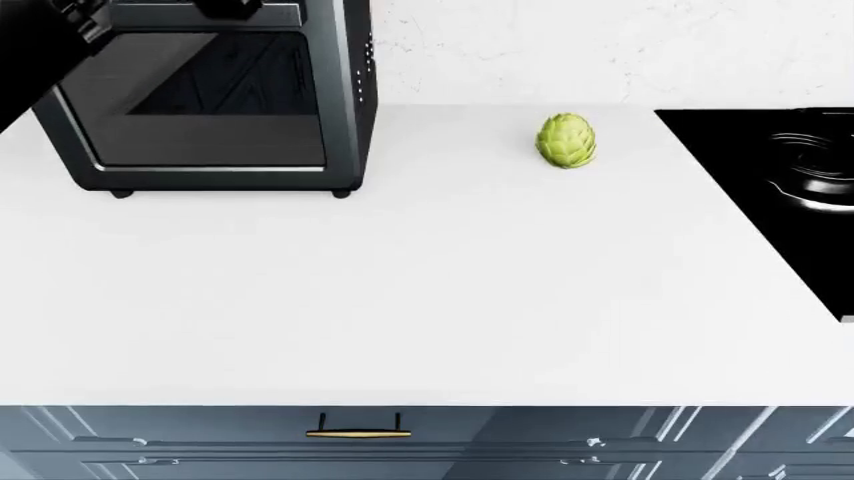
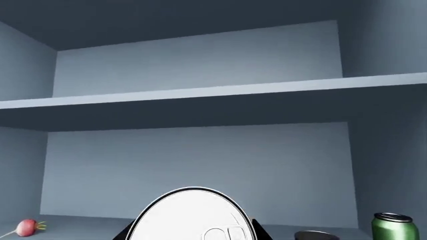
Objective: Pick the cans from the counter and place them in their designated side in the cabinet.
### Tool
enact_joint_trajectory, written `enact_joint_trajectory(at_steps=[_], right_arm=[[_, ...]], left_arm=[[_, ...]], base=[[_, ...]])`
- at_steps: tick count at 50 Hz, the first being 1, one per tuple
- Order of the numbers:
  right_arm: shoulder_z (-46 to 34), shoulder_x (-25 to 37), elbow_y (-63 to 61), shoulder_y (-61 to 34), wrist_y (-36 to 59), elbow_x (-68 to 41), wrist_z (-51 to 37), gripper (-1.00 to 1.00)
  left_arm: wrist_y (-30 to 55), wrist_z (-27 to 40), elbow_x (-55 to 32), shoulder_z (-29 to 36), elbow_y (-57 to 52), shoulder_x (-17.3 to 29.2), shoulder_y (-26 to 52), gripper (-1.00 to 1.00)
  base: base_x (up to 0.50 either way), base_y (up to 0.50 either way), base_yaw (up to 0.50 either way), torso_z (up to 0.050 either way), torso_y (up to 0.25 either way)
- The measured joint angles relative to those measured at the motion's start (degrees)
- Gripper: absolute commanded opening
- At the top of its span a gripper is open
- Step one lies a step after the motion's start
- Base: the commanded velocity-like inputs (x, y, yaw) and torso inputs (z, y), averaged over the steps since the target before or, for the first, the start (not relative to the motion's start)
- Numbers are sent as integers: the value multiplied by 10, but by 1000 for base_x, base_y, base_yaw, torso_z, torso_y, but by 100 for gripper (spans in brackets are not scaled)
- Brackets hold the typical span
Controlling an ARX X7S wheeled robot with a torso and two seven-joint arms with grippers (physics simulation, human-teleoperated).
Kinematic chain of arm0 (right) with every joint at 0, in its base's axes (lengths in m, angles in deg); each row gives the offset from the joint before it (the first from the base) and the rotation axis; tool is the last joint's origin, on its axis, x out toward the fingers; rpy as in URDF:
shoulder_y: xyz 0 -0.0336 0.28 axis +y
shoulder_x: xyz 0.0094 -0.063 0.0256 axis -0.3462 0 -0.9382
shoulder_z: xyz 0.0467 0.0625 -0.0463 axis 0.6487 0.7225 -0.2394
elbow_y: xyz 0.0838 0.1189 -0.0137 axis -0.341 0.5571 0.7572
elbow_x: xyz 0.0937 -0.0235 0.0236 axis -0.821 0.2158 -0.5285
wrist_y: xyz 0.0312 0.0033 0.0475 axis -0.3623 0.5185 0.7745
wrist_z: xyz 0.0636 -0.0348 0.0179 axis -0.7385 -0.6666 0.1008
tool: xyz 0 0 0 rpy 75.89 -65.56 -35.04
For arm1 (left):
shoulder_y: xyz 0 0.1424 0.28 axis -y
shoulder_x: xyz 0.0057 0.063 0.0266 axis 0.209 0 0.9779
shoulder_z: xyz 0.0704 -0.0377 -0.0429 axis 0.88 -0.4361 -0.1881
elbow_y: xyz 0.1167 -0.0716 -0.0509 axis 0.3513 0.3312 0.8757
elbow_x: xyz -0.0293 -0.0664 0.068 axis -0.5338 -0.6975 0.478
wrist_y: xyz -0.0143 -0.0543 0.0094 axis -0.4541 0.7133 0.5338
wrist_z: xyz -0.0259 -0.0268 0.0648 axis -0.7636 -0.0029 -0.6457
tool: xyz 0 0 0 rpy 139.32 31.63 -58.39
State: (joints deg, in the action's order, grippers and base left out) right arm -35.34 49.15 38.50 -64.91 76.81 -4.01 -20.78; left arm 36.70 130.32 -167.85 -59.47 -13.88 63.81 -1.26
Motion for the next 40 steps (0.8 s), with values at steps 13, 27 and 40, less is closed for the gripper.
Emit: enact_joint_trajectory(at_steps=[13, 27, 40], right_arm=[[0, 0, 0, -1, 0, 0, 0, -100], [0, 0, 0, 0, 0, 0, 0, -100], [0, 0, 0, 0, 0, 0, 0, -100]], left_arm=[[6, -1, 0, 9, 8, 2, 16, 100], [9, 1, -2, 13, 10, 6, 25, 100], [7, 3, -4, 13, 8, 9, 26, 100]], base=[[153, 0, 0, 0, 1], [222, 0, 0, 0, 1], [247, 0, 0, 0, 2]])
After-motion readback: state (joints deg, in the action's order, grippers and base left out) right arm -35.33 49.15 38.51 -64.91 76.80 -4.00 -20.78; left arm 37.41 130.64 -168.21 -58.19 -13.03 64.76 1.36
